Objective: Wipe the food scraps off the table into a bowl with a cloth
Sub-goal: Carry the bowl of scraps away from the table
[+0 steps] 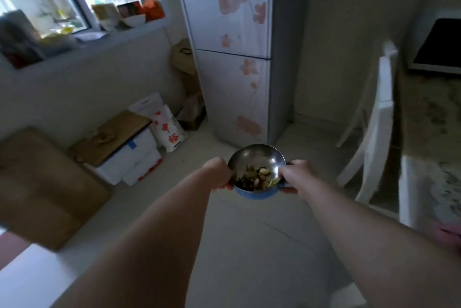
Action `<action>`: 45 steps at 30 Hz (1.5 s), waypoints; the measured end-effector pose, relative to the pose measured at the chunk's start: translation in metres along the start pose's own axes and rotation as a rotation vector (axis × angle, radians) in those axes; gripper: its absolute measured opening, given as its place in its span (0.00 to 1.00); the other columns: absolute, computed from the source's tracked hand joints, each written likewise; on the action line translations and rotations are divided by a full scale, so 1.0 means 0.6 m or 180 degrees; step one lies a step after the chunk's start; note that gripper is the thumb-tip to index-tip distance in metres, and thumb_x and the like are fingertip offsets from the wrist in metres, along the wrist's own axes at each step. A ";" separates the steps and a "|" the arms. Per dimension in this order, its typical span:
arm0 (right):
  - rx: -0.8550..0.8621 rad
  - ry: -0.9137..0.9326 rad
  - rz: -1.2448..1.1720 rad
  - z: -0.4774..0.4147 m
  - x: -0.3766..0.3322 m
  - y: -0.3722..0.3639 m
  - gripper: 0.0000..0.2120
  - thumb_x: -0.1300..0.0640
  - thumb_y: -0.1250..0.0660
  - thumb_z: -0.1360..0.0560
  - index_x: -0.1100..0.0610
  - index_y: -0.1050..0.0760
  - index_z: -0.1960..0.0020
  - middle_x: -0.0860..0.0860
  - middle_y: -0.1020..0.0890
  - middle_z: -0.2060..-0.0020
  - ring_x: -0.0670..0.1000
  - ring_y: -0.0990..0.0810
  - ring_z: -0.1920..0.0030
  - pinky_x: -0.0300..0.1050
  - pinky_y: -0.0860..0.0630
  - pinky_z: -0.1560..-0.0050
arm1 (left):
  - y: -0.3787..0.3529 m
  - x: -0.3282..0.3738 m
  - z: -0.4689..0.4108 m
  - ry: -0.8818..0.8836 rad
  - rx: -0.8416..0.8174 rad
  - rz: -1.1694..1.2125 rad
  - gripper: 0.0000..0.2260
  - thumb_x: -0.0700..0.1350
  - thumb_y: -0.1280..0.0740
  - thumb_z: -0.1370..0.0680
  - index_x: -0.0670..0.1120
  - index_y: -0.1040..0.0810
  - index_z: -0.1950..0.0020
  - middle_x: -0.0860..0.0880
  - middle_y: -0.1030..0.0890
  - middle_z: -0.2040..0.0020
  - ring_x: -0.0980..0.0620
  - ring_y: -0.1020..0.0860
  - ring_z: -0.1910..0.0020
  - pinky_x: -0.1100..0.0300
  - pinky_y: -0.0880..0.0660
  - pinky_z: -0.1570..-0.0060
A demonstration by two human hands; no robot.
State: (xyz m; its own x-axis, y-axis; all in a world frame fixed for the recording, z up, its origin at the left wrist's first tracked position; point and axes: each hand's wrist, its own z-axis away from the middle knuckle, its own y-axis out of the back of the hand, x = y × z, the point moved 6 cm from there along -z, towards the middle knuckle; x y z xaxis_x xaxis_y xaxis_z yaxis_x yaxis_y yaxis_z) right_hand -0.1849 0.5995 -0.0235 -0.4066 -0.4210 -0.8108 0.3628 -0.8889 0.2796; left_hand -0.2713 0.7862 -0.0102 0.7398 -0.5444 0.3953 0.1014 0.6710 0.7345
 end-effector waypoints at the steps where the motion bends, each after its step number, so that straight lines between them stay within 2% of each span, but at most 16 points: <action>1: -0.0110 0.0066 0.0091 -0.004 -0.008 -0.035 0.06 0.65 0.34 0.30 0.56 0.24 0.61 0.57 0.19 0.55 0.54 0.20 0.63 0.47 0.18 0.64 | 0.018 -0.032 -0.008 0.0105 0.0095 0.0063 0.12 0.39 0.40 0.21 0.41 0.22 0.61 0.46 0.18 0.63 0.51 0.29 0.73 0.61 0.31 0.73; 4: -0.0533 0.0358 0.0431 -0.020 -0.038 -0.144 0.03 0.58 0.34 0.27 0.55 0.21 0.59 0.55 0.18 0.56 0.52 0.20 0.59 0.47 0.18 0.59 | 0.078 -0.127 -0.041 0.0335 0.0540 0.0294 0.11 0.39 0.39 0.24 0.37 0.17 0.54 0.42 0.14 0.57 0.46 0.19 0.63 0.55 0.23 0.61; 6: -0.0709 0.0572 0.0713 -0.031 -0.057 -0.195 0.09 0.54 0.37 0.25 0.58 0.20 0.53 0.56 0.17 0.54 0.55 0.20 0.55 0.48 0.20 0.59 | 0.111 -0.170 -0.053 0.0430 0.0764 0.0437 0.11 0.40 0.39 0.24 0.39 0.18 0.55 0.43 0.15 0.58 0.46 0.17 0.57 0.53 0.20 0.55; 9: -0.0844 0.1019 0.1222 -0.071 -0.103 -0.291 0.15 0.51 0.42 0.22 0.59 0.21 0.52 0.58 0.17 0.53 0.60 0.19 0.51 0.52 0.21 0.54 | 0.170 -0.231 -0.092 0.0575 0.1092 0.0436 0.10 0.40 0.40 0.26 0.41 0.18 0.59 0.44 0.16 0.60 0.46 0.18 0.58 0.53 0.21 0.56; 13: -0.1166 0.1426 0.1819 -0.118 -0.167 -0.383 0.15 0.47 0.44 0.20 0.54 0.22 0.47 0.54 0.18 0.53 0.57 0.21 0.52 0.44 0.29 0.58 | 0.238 -0.284 -0.145 0.0722 0.1378 0.0548 0.11 0.41 0.40 0.27 0.41 0.18 0.60 0.44 0.17 0.64 0.47 0.18 0.61 0.53 0.21 0.59; 17: -0.1538 0.1497 0.1994 -0.161 -0.218 -0.460 0.17 0.45 0.43 0.21 0.47 0.25 0.36 0.51 0.17 0.46 0.55 0.19 0.46 0.48 0.23 0.47 | 0.293 -0.325 -0.183 0.0789 0.1576 0.0582 0.11 0.42 0.40 0.27 0.39 0.19 0.59 0.42 0.18 0.61 0.45 0.19 0.59 0.50 0.20 0.57; 20: -0.1856 0.1377 0.1736 -0.180 -0.261 -0.544 0.17 0.47 0.42 0.21 0.46 0.28 0.33 0.50 0.18 0.48 0.54 0.18 0.48 0.56 0.22 0.44 | 0.341 -0.365 -0.209 0.0881 0.1748 0.0769 0.11 0.42 0.40 0.28 0.40 0.19 0.57 0.41 0.18 0.61 0.43 0.19 0.59 0.48 0.20 0.56; 24: -0.2118 0.1279 0.1840 -0.202 -0.307 -0.674 0.19 0.48 0.40 0.21 0.48 0.30 0.31 0.52 0.19 0.45 0.56 0.20 0.46 0.59 0.22 0.43 | 0.403 -0.439 -0.259 0.1157 0.1804 0.0931 0.11 0.42 0.40 0.27 0.39 0.19 0.57 0.41 0.17 0.60 0.43 0.19 0.58 0.50 0.20 0.57; 28: -0.2188 0.1371 0.2017 -0.231 -0.358 -0.820 0.16 0.48 0.39 0.22 0.54 0.23 0.40 0.55 0.18 0.48 0.56 0.19 0.47 0.56 0.22 0.45 | 0.478 -0.539 -0.332 0.1427 0.1850 0.1129 0.11 0.43 0.39 0.26 0.38 0.20 0.56 0.41 0.17 0.59 0.44 0.19 0.58 0.54 0.23 0.61; 31: -0.2206 0.1348 0.2046 -0.258 -0.392 -0.936 0.14 0.47 0.40 0.22 0.53 0.24 0.42 0.54 0.18 0.49 0.56 0.19 0.47 0.57 0.22 0.44 | 0.539 -0.620 -0.402 0.1542 0.1815 0.1147 0.11 0.43 0.39 0.26 0.38 0.20 0.55 0.42 0.17 0.58 0.44 0.19 0.59 0.56 0.25 0.63; 35: -0.2379 0.0777 0.1859 -0.291 -0.410 -1.069 0.02 0.51 0.41 0.20 0.47 0.32 0.48 0.51 0.21 0.51 0.54 0.18 0.52 0.50 0.22 0.52 | 0.606 -0.709 -0.486 0.1660 0.1664 0.1086 0.11 0.42 0.40 0.26 0.38 0.20 0.54 0.42 0.19 0.59 0.45 0.23 0.61 0.57 0.30 0.65; 38: -0.2291 0.0311 0.1461 -0.331 -0.433 -1.164 0.05 0.58 0.41 0.20 0.49 0.30 0.47 0.56 0.19 0.49 0.55 0.17 0.56 0.47 0.21 0.57 | 0.655 -0.770 -0.561 0.1779 0.1625 0.1147 0.09 0.42 0.39 0.25 0.38 0.23 0.58 0.45 0.24 0.65 0.49 0.27 0.69 0.60 0.35 0.72; 40: -0.2107 0.0099 0.1261 -0.373 -0.444 -1.227 0.06 0.59 0.42 0.20 0.51 0.29 0.45 0.57 0.20 0.47 0.56 0.17 0.54 0.47 0.20 0.58 | 0.689 -0.796 -0.616 0.1706 0.1606 0.1359 0.11 0.45 0.39 0.23 0.39 0.24 0.59 0.45 0.24 0.65 0.50 0.27 0.69 0.59 0.33 0.74; 42: -0.1962 0.0016 0.1094 -0.417 -0.452 -1.270 0.11 0.59 0.42 0.20 0.54 0.28 0.40 0.57 0.20 0.46 0.58 0.17 0.51 0.47 0.19 0.60 | 0.715 -0.807 -0.659 0.1553 0.1673 0.1924 0.14 0.47 0.39 0.22 0.37 0.21 0.56 0.42 0.18 0.61 0.44 0.20 0.62 0.52 0.22 0.65; 43: -0.1914 -0.0009 0.1026 -0.439 -0.455 -1.292 0.13 0.59 0.43 0.21 0.54 0.28 0.37 0.57 0.20 0.46 0.58 0.17 0.51 0.46 0.20 0.62 | 0.725 -0.814 -0.682 0.1525 0.1700 0.2301 0.15 0.48 0.39 0.21 0.37 0.20 0.56 0.40 0.17 0.59 0.41 0.18 0.57 0.49 0.19 0.57; 45: -0.1862 -0.0031 0.0922 -0.479 -0.462 -1.331 0.15 0.59 0.43 0.21 0.54 0.29 0.36 0.58 0.20 0.45 0.58 0.17 0.51 0.44 0.21 0.64 | 0.737 -0.822 -0.726 0.1544 0.1610 0.2697 0.15 0.47 0.41 0.20 0.41 0.22 0.61 0.42 0.18 0.62 0.41 0.18 0.56 0.49 0.21 0.54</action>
State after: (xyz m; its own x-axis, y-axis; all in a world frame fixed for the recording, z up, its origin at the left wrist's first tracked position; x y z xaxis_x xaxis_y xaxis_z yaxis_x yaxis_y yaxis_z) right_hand -0.1210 1.4778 -0.1695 -0.2304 -0.6327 -0.7393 0.8542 -0.4955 0.1579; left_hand -0.3017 1.5710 -0.1207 0.6349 0.3253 0.7008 -0.7652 0.3898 0.5123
